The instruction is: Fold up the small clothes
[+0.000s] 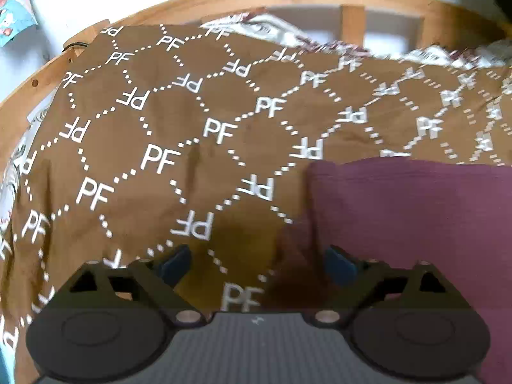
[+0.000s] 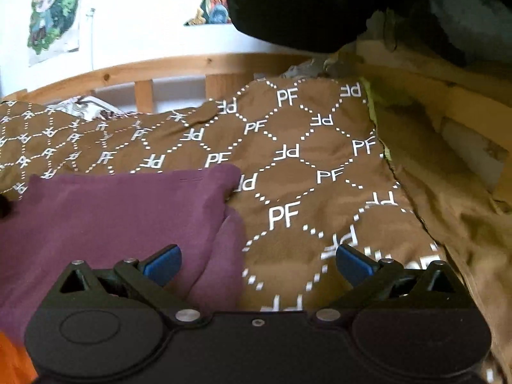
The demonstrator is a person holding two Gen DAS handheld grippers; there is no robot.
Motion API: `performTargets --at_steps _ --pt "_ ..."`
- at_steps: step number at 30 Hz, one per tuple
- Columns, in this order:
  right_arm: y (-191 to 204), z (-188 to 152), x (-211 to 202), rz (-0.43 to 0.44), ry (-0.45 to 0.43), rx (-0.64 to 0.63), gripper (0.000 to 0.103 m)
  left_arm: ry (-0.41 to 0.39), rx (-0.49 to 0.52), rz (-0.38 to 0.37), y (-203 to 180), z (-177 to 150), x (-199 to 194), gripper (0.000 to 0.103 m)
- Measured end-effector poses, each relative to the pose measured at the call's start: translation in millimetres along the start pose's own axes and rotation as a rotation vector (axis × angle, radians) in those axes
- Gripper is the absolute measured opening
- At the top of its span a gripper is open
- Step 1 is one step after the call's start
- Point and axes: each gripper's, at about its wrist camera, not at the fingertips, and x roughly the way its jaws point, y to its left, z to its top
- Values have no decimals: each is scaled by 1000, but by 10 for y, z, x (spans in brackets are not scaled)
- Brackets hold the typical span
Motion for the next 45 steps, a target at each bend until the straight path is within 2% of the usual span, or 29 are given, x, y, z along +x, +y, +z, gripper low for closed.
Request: performTargets --at_steps 4,8,13,19,24,28,31,39,45 --pt "158 -183 -235 4 -29 -54 102 -12 -7 -68 -83 -122 -249 100" --pt "251 -360 -423 16 -47 -68 102 -24 8 -76 -199 -283 -468 102" --pt "238 -454 -474 -1 -9 -42 102 -34 -6 -80 -279 -479 -644 103" --pt "199 -475 -451 -24 33 -19 102 24 -92 -121 -258 -621 -678 103" --pt "212 -492 -458 -24 40 -37 102 35 -118 -82 -239 -733 -674 103" --pt "208 -506 -452 -25 46 -20 102 17 -117 -17 -200 -850 -675 103" --pt "206 -510 -452 -26 46 -19 102 37 -111 31 -176 -915 -615 103" --pt "202 -529 -441 -24 47 -17 102 71 -215 28 16 -1137 -489 103" --pt "227 -547 -417 -30 52 -23 102 46 -213 15 62 -1260 -523 103"
